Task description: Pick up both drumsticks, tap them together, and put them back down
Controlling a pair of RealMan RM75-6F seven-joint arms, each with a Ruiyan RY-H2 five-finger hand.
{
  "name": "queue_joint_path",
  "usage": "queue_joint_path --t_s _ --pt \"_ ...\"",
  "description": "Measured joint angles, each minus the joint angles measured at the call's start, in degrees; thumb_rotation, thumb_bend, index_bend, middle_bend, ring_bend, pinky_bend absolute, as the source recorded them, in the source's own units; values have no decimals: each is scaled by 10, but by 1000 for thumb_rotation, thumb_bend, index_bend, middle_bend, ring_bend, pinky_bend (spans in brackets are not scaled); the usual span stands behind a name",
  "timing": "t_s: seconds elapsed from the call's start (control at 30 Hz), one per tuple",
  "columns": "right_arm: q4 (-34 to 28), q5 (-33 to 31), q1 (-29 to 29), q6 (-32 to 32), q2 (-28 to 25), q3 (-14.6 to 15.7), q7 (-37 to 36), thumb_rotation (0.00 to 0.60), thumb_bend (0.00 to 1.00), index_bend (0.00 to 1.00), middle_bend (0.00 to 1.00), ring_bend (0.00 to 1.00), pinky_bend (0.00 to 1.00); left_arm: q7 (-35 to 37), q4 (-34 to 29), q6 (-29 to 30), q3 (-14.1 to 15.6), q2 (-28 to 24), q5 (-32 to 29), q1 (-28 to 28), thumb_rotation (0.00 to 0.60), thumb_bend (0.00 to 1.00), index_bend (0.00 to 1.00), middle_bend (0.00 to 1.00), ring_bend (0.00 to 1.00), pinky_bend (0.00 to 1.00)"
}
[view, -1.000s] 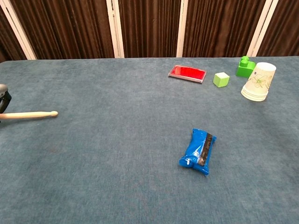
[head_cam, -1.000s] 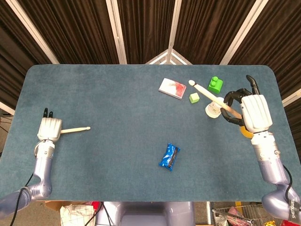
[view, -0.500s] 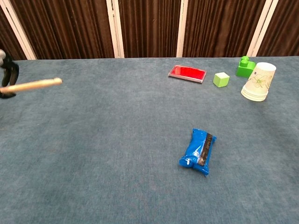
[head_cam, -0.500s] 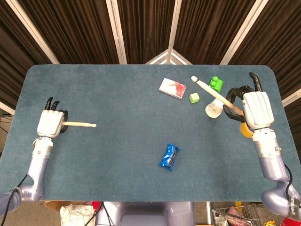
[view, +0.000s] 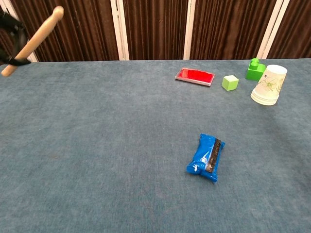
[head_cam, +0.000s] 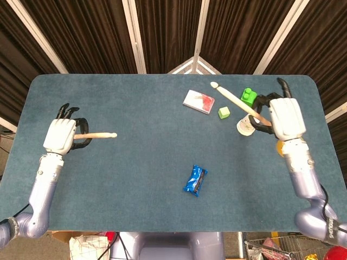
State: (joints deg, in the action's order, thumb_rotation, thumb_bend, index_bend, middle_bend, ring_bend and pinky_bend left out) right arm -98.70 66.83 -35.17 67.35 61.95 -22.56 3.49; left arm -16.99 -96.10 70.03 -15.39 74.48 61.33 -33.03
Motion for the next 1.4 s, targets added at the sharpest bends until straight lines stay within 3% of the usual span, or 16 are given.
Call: queue_joint_path --t_s 0.17,0.37,0.9,1.4 --pt "-16 -6 -25 -21 12 -12 -9 600 471 719 660 461 39 -43 -73 -8 -34 -10 -67 -23 600 381 638 611 163 30" --pt "-25 -7 -53 -43 33 -12 -3 600 470 719 660 461 39 -72 -109 -10 -51 6 -111 -53 600 381 639 611 163 30" --pt "46 -55 -138 -80 130 -9 74 600 474 719 660 461 39 -153 -114 24 -69 81 -177 -123 600 380 640 612 163 30" --pt "29 -43 -135 -74 123 -20 16 600 477 719 660 461 39 -138 -93 45 -114 114 -228 -152 600 380 645 617 163 30"
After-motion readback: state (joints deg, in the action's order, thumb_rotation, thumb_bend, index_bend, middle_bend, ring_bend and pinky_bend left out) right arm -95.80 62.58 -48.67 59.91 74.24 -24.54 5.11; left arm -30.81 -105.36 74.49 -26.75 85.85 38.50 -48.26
